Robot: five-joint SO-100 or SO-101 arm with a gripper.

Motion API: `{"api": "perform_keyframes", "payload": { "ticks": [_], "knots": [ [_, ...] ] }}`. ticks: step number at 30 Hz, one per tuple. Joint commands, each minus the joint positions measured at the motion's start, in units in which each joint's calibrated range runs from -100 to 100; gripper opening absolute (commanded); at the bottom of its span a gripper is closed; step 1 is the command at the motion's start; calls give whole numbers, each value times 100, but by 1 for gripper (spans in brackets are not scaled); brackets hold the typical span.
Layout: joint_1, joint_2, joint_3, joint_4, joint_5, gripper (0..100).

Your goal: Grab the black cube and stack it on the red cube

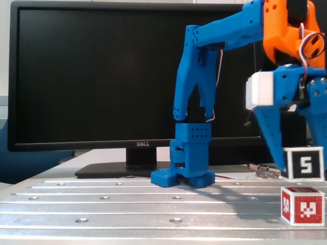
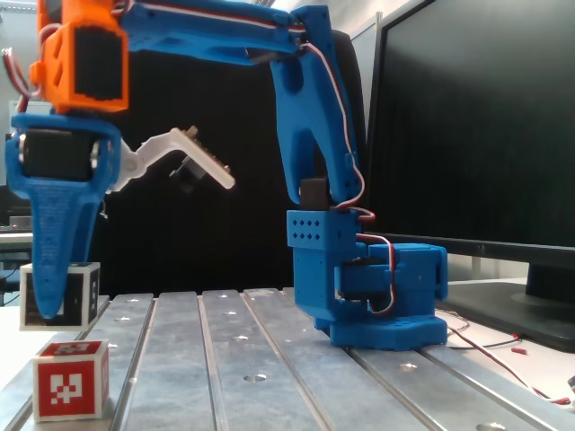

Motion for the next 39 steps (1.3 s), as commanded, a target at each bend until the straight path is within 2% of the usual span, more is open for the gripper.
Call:
{"api": "perform_keyframes", "payload": {
  "ticks": [1,39],
  "knots": [
    [6,-29,-230,41,26,14],
    [-156,264,-239,41,-100,14]
  ]
}}
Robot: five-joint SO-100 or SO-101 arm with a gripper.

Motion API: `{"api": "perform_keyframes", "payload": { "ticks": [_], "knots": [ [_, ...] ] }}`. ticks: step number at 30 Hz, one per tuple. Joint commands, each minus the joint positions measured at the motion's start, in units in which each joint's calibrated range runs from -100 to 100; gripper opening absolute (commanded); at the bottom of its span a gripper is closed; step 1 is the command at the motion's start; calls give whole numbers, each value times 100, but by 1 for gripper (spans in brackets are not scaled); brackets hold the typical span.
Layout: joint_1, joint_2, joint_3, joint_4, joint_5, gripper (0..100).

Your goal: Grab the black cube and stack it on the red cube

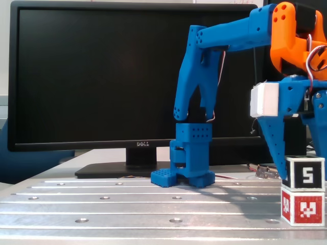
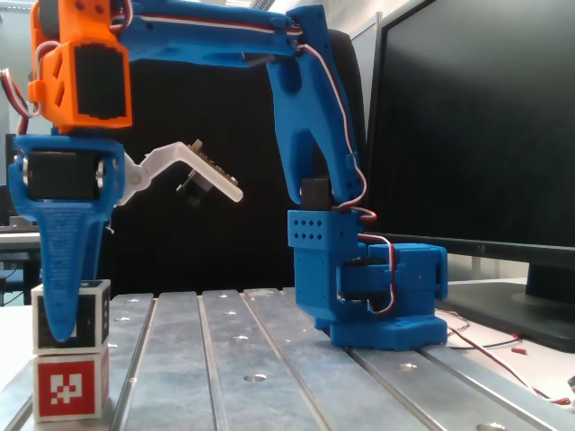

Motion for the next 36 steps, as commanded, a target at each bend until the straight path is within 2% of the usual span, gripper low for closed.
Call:
{"api": "perform_keyframes", "payload": {
  "ticks": [1,23,29,36],
  "knots": [
    [-16,-41,-230,33,-11,14],
    [-53,-24,-230,24,-11,14],
    [-45,-24,-221,41,5,21],
    [-38,-24,-230,50,-11,22]
  ]
}}
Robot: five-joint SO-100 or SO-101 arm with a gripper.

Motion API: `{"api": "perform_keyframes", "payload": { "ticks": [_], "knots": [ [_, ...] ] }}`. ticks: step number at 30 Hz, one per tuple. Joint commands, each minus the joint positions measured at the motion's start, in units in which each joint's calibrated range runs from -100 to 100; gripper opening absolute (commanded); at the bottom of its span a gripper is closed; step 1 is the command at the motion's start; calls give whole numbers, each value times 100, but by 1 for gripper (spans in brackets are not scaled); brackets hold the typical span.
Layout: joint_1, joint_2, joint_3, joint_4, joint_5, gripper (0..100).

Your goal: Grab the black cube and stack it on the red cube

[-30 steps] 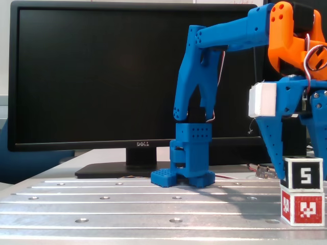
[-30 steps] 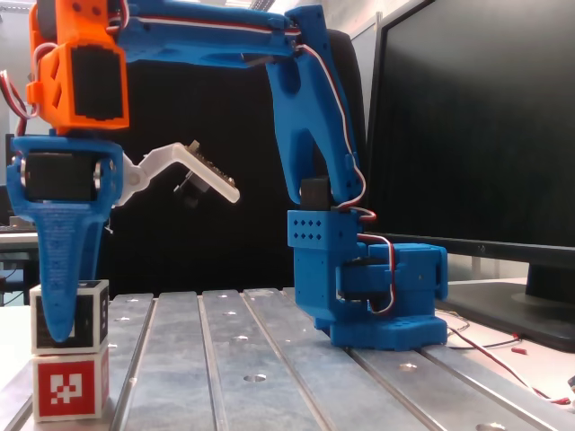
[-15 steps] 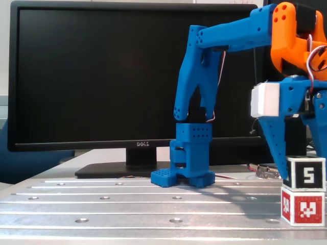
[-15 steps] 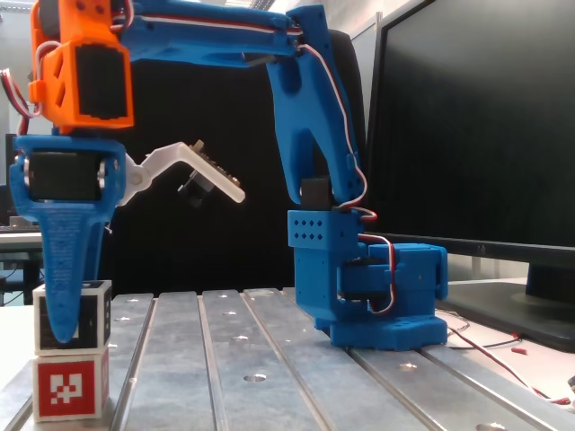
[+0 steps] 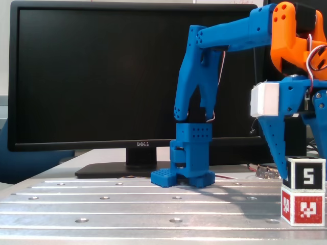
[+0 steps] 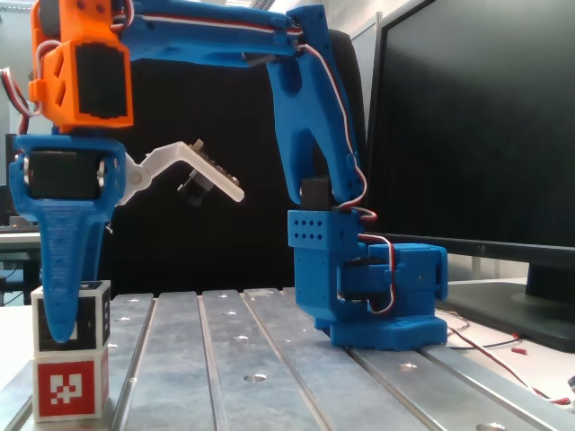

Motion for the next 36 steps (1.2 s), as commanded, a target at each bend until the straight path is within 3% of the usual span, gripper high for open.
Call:
{"api": "perform_keyframes", "payload": {
  "ticks": [1,13,23,30,36],
  "knots": [
    [-1,-24,-230,50,-5,22],
    [44,-99,-456,340,26,34],
    [58,-58,-1759,1298,31,33],
    [265,-91,-2148,1332,0,33],
    [634,-91,-2464,1332,-358,20]
  ]
}}
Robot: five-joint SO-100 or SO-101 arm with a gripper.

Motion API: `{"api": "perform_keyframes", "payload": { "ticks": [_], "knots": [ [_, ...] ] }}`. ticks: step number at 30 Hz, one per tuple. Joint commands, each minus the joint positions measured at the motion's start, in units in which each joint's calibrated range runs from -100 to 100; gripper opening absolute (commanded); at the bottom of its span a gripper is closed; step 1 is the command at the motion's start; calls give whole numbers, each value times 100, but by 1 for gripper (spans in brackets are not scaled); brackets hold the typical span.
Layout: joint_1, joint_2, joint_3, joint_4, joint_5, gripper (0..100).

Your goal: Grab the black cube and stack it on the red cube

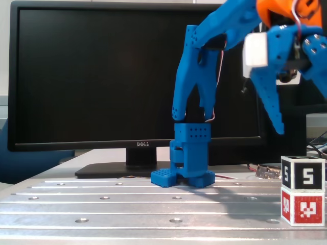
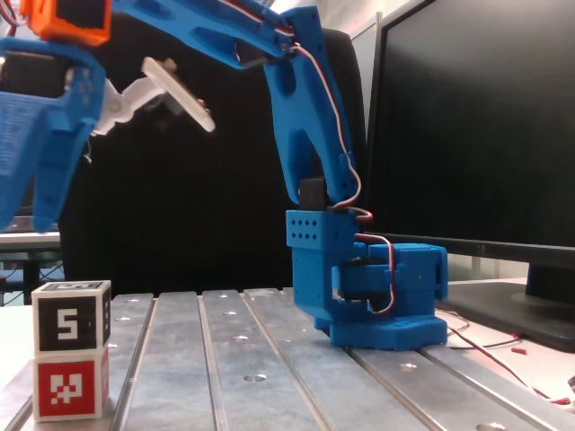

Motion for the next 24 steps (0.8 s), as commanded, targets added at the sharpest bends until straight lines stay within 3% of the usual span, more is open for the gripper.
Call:
{"api": "perform_keyframes", "payload": {
  "ticks": [1,7,15,24],
  "knots": [
    [197,-74,-318,35,-290,17],
    [470,-16,-318,-25,-1068,4],
    [610,-91,-299,-128,-2757,3],
    [625,-350,71,9,-3578,3]
  ]
}}
